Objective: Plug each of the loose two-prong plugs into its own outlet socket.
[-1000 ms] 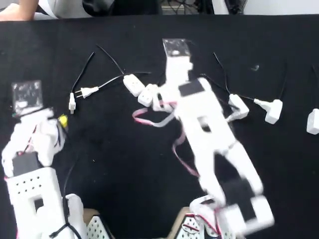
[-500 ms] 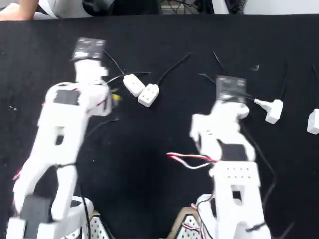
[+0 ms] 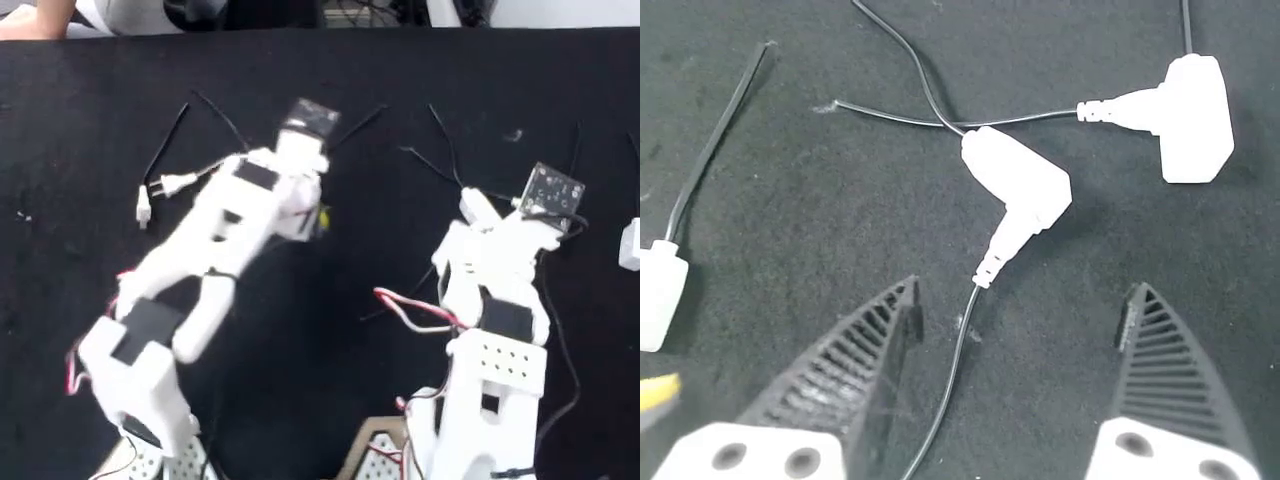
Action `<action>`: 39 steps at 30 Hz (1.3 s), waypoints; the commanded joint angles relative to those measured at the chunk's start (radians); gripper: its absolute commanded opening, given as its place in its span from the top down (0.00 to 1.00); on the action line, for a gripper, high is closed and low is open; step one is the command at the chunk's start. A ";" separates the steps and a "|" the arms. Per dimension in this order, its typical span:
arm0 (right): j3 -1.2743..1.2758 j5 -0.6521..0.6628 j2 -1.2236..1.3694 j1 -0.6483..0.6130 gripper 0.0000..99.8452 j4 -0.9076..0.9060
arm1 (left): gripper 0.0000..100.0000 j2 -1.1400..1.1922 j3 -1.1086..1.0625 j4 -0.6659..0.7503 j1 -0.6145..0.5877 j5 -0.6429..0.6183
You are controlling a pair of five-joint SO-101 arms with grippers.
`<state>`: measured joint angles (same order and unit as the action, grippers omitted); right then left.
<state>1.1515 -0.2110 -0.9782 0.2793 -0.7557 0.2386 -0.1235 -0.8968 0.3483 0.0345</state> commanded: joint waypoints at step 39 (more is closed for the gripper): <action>-0.001 -0.005 -0.028 0.017 0.70 0.011 | 0.75 -0.382 0.179 -0.091 -0.437 0.133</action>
<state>1.1561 -0.2110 -0.9782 0.2793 -0.7557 -0.0928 0.0391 -1.1515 0.0077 0.2478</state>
